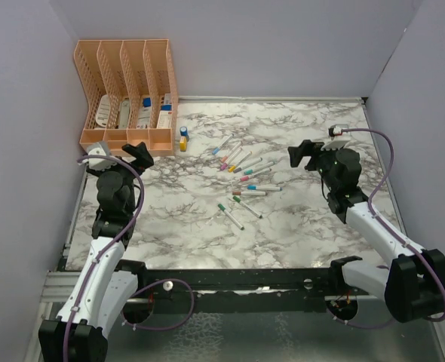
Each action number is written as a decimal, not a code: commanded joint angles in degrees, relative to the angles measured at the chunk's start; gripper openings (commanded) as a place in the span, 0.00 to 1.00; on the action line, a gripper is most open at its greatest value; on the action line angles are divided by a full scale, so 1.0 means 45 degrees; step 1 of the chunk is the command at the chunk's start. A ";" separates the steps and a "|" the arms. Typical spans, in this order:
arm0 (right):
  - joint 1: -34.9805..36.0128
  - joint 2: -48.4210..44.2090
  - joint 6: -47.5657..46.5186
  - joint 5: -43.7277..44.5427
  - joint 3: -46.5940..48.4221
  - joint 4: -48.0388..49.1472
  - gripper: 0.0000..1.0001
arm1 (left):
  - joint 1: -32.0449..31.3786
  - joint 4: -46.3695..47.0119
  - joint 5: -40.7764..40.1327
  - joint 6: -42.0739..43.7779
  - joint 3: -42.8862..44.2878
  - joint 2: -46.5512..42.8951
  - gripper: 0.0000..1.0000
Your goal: Open the pen caps
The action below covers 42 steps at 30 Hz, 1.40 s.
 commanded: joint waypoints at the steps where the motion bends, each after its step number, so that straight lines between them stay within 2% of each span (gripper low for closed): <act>1: 0.0077 -0.0264 0.0127 -0.0304 0.0523 -0.0240 0.99 | 0.0095 0.0125 0.0283 -0.0091 -0.0187 -0.0518 0.99; 15: 0.0080 -0.0543 -0.0021 -0.0167 0.0564 -0.0548 0.99 | 0.0089 -0.0087 0.0174 -0.0261 -0.0164 -0.0733 0.99; 23: 0.0080 -0.0681 0.0137 -0.0376 0.0603 -0.0627 0.99 | 0.0087 -0.0516 -0.0908 -0.0671 -0.0512 -0.1718 0.99; 28: 0.0080 -0.0885 0.0157 -0.0369 0.0481 -0.0517 0.99 | 0.0091 -0.1302 -0.1079 -0.0499 -0.0123 -0.1632 0.99; 31: 0.0080 -0.0797 -0.0198 -0.0853 0.0701 -0.0856 0.99 | 0.0097 -0.1420 -0.0503 -0.0298 0.0150 -0.1273 0.99; 33: 0.0080 -0.0537 -0.0706 -0.1534 0.1398 -0.1804 0.99 | 0.0087 -0.1605 0.0070 -0.0240 0.0430 -0.0872 0.99; 37: 0.0179 0.0696 -0.1071 -0.3663 0.2803 -0.3439 0.99 | 0.0097 -0.1684 0.1856 -0.0207 0.1002 0.0295 0.99; 39: 0.0743 0.1351 -0.1182 -0.4456 0.3523 -0.4236 0.96 | 0.0088 -0.1625 0.2616 -0.0373 0.1191 0.0904 0.98; 42: 0.2620 0.1849 -0.1794 -0.3624 0.4192 -0.5304 0.96 | 0.0097 -0.1451 0.3390 -0.0571 0.1316 0.1482 0.98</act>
